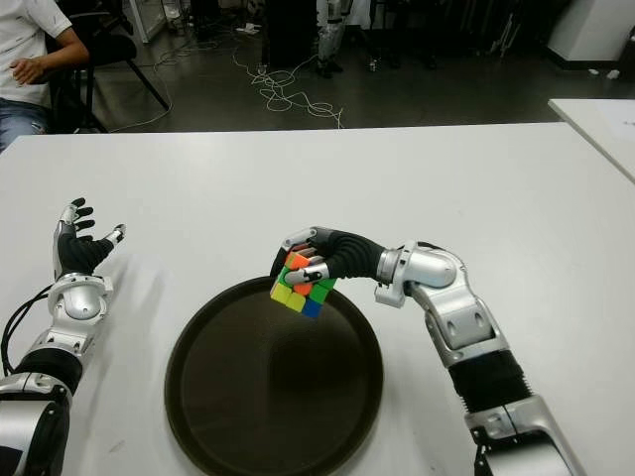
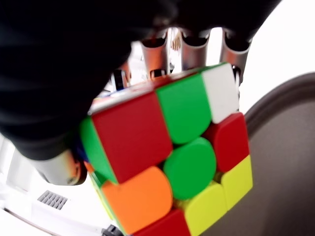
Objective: Pick up the Rubik's Cube and put it in the plate
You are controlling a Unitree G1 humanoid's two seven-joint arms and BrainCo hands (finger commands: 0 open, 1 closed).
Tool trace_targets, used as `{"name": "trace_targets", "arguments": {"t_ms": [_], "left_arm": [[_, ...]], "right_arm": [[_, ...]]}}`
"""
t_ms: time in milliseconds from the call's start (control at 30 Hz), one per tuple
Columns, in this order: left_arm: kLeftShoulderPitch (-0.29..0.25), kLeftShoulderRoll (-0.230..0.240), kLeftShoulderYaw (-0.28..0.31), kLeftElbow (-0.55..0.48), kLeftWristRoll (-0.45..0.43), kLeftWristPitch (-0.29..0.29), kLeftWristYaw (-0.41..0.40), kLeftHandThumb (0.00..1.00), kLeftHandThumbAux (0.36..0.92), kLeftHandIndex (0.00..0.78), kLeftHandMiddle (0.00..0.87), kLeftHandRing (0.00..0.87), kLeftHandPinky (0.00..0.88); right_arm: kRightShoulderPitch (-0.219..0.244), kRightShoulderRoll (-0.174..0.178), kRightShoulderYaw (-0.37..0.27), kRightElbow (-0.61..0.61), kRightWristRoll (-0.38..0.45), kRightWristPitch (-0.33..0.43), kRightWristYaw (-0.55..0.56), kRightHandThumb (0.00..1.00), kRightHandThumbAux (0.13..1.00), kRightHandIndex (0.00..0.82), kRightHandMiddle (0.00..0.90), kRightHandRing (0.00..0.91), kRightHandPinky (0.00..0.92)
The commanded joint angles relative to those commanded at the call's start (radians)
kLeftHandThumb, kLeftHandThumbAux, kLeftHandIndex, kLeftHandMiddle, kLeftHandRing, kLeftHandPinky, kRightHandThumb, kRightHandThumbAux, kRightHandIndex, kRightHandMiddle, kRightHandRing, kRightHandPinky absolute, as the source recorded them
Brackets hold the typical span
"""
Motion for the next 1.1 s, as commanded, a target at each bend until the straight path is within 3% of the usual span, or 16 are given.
{"name": "trace_targets", "arguments": {"t_ms": [300, 467, 700, 1100], "left_arm": [[0.001, 0.002, -0.004, 0.000, 0.005, -0.013, 0.005, 0.154, 0.779, 0.118, 0.199, 0.229, 0.283], [0.000, 0.004, -0.006, 0.003, 0.007, -0.010, 0.005, 0.142, 0.775, 0.122, 0.211, 0.243, 0.303], [0.003, 0.003, -0.004, 0.002, 0.004, -0.014, 0.003, 0.147, 0.777, 0.123, 0.203, 0.224, 0.266], [0.001, -0.001, 0.000, -0.001, -0.002, -0.007, 0.000, 0.149, 0.778, 0.118, 0.194, 0.213, 0.258]], "right_arm": [[-0.007, -0.011, 0.014, 0.010, -0.021, -0.054, 0.007, 0.681, 0.730, 0.437, 0.798, 0.826, 0.810], [-0.005, -0.006, 0.014, 0.021, -0.026, -0.071, -0.004, 0.681, 0.730, 0.437, 0.798, 0.827, 0.814], [0.001, -0.002, 0.024, 0.020, -0.053, -0.066, -0.038, 0.681, 0.731, 0.436, 0.797, 0.823, 0.809], [0.010, 0.014, 0.023, 0.046, -0.071, -0.126, -0.070, 0.681, 0.731, 0.436, 0.795, 0.817, 0.801]]}}
